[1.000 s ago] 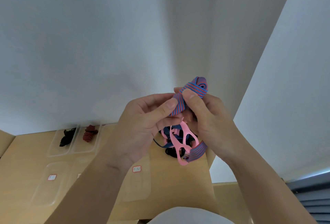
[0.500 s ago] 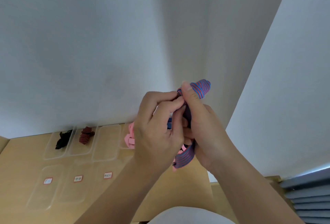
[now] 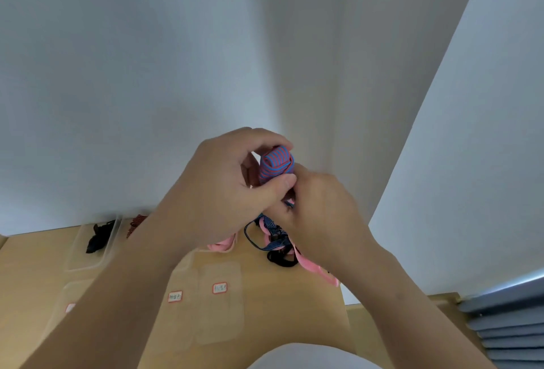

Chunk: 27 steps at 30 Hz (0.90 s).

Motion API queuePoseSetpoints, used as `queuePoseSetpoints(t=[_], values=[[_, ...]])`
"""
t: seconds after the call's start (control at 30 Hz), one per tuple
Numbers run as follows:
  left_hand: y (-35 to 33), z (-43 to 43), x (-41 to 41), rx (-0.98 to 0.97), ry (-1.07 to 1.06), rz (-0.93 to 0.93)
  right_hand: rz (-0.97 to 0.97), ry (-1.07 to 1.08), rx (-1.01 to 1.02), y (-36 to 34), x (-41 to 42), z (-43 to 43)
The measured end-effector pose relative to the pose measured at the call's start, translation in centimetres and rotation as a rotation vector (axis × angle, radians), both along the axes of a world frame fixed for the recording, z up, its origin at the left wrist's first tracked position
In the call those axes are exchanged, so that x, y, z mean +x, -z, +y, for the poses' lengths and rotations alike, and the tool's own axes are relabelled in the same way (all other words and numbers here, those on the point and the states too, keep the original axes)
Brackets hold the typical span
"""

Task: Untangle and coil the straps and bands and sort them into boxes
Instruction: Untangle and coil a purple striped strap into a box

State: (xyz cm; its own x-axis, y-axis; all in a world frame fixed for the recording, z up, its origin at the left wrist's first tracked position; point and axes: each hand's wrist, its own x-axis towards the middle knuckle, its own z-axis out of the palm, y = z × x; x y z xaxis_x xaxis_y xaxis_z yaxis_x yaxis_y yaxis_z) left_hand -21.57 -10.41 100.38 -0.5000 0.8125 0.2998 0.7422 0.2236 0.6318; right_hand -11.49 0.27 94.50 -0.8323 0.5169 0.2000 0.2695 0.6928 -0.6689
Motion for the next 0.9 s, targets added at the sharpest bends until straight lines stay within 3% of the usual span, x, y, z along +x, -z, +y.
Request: queuePoseSetpoints(t=[0.27,0.4,0.47,0.6,0.73,0.9], values=[[1.8,0.7,2.8,0.499,-0.338,-0.087,0.224,0.093,0.038,-1.3,0.2,-0.7],[1.5,0.8,3.6,0.666,-0.401,-0.219,0.432,0.055,-0.151,-1.9,1.1,-1.6],[1.4,0.7,3.6,0.71,-0.389,-0.319,0.539,0.067,-0.273,-1.9,1.2,-1.9],[1.5,0.8,4.3,0.798,-0.355,-0.562,0.572,0.118,-0.382,-2.1,0.6,-2.1],[1.7,0.8,4.3,0.845,-0.325,-0.791,0.612,-0.013,-0.597,-2.5,0.7,-1.8],[2.2,0.6,4.4,0.828,-0.284,-0.907,0.581,-0.097,-0.836,-2.9,1.2,-1.3]])
